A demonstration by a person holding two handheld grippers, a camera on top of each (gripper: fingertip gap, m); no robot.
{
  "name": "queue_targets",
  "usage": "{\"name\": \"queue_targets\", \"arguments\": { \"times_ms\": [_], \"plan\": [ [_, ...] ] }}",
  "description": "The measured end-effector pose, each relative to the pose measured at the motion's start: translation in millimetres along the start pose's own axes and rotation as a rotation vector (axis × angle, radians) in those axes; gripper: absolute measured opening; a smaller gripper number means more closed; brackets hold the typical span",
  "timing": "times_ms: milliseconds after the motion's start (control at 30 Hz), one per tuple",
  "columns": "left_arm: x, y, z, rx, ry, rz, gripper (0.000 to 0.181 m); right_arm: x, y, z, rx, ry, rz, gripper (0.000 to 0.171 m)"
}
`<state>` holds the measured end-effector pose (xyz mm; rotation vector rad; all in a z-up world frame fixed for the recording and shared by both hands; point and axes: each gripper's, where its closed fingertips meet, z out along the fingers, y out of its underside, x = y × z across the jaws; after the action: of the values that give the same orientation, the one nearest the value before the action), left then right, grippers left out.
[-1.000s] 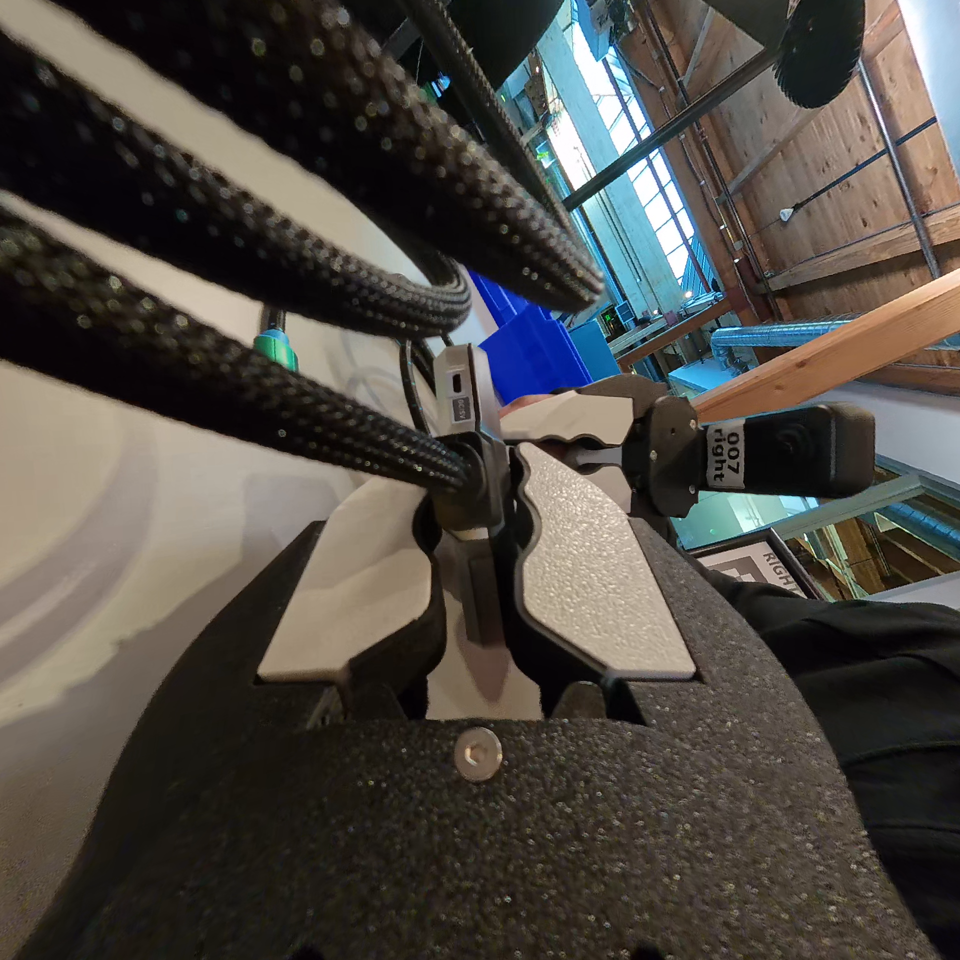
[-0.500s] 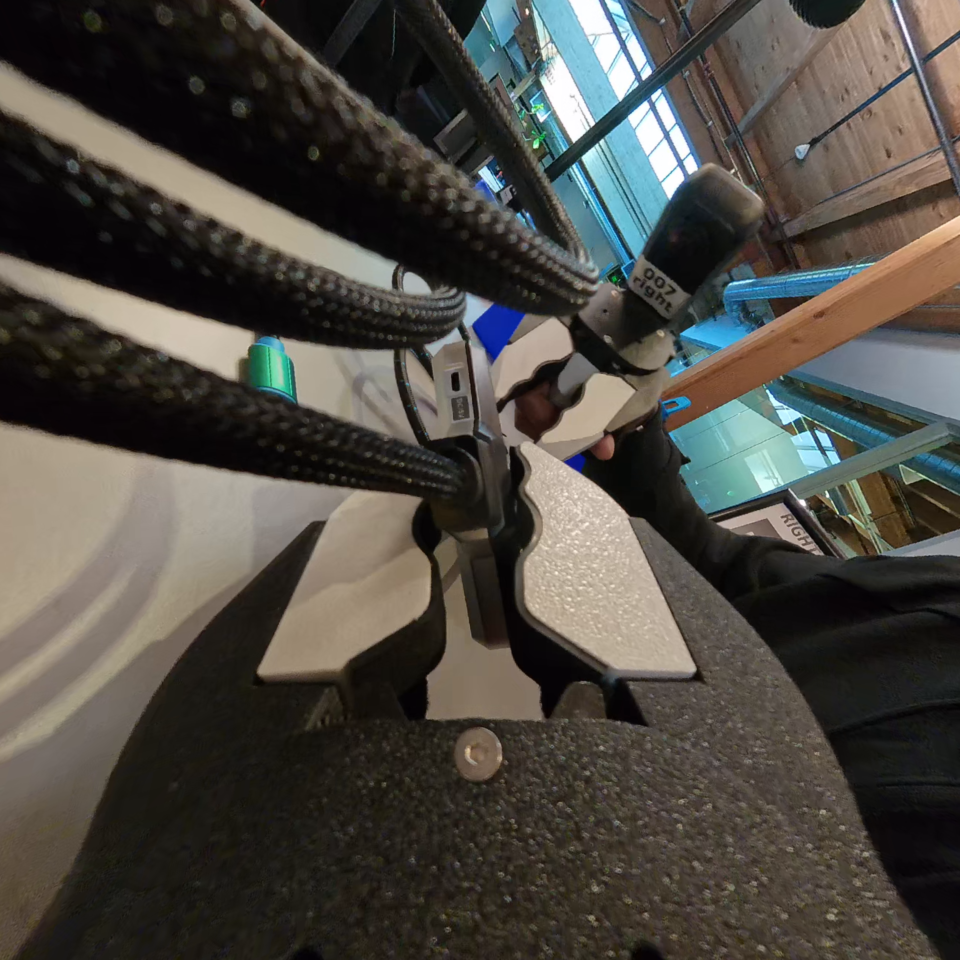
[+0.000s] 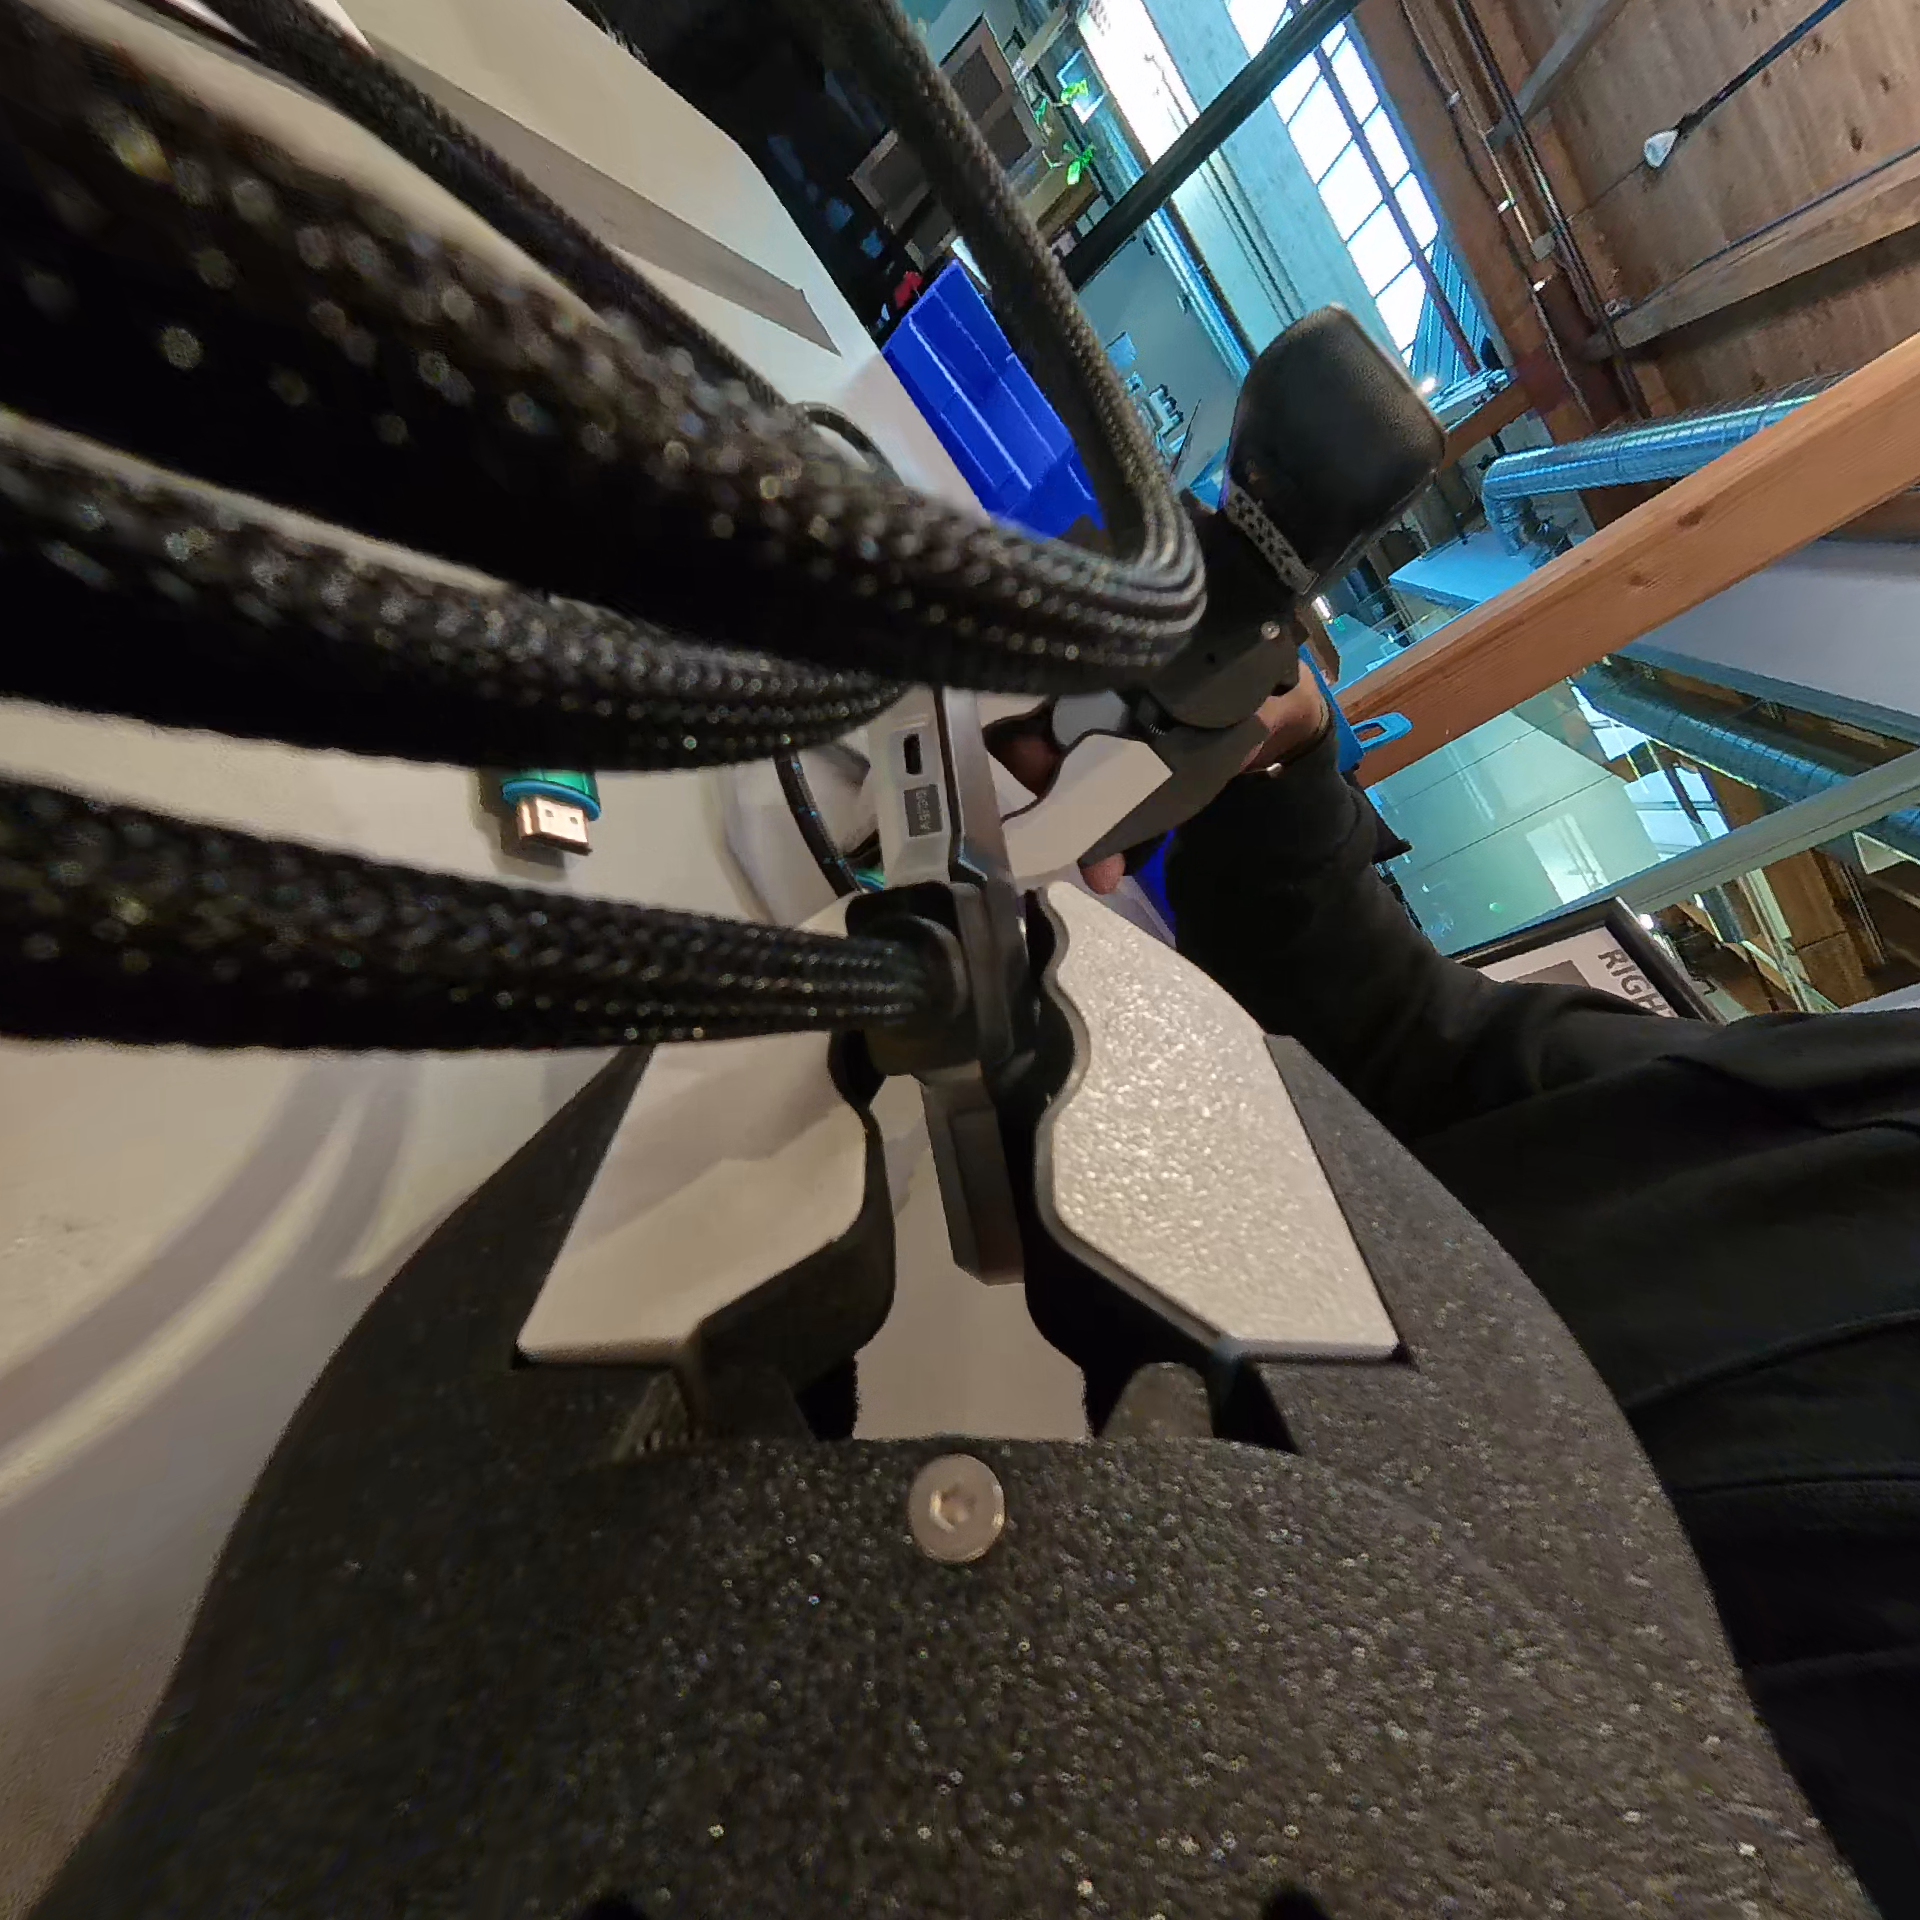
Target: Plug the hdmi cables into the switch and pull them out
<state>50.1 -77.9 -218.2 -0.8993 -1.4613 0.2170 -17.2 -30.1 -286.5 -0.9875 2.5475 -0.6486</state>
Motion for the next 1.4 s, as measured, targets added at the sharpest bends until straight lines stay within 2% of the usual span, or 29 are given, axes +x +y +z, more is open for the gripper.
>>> {"name": "queue_targets", "arguments": {
  "times_ms": [167, 367, 533, 700, 867, 1000, 1167, 1400],
  "plan": [
    [-0.3, 2.5, 1.4, -0.01, 0.0, -0.023, 0.025, 2.6, -0.1, 0.4, -0.003, 0.042, -0.022, 0.02],
    [-2.2, 0.4, 1.4, 0.021, -0.012, -0.055, 0.025, 11.5, -15.3, 2.6, 0.028, 0.251, -0.127, 0.018],
    [-4.3, -5.9, -0.8, 0.081, -0.021, -0.087, 0.025, 15.9, -27.0, -11.9, 0.09, 0.46, -0.192, 0.018],
    [-8.2, -8.2, -2.5, 0.111, -0.047, -0.107, 0.025, 14.4, -18.8, -24.4, 0.094, 0.564, -0.201, 0.018],
    [-6.5, -8.4, -1.0, 0.118, -0.037, -0.114, 0.024, 10.0, -32.2, -41.8, 0.232, 0.641, -0.223, 0.018],
    [-1.3, -6.6, 3.5, 0.122, -0.019, -0.115, 0.024, -0.4, -50.4, -41.1, 0.296, 0.691, -0.277, 0.018],
    [1.7, -5.9, 4.8, 0.121, 0.005, -0.127, 0.024, -6.5, -58.9, -34.2, 0.261, 0.807, -0.428, 0.017],
    [7.5, 1.4, 10.5, 0.083, 0.035, -0.14, 0.024, -7.4, -62.0, -30.8, 0.202, 0.903, -0.522, 0.017]
  ]
}}
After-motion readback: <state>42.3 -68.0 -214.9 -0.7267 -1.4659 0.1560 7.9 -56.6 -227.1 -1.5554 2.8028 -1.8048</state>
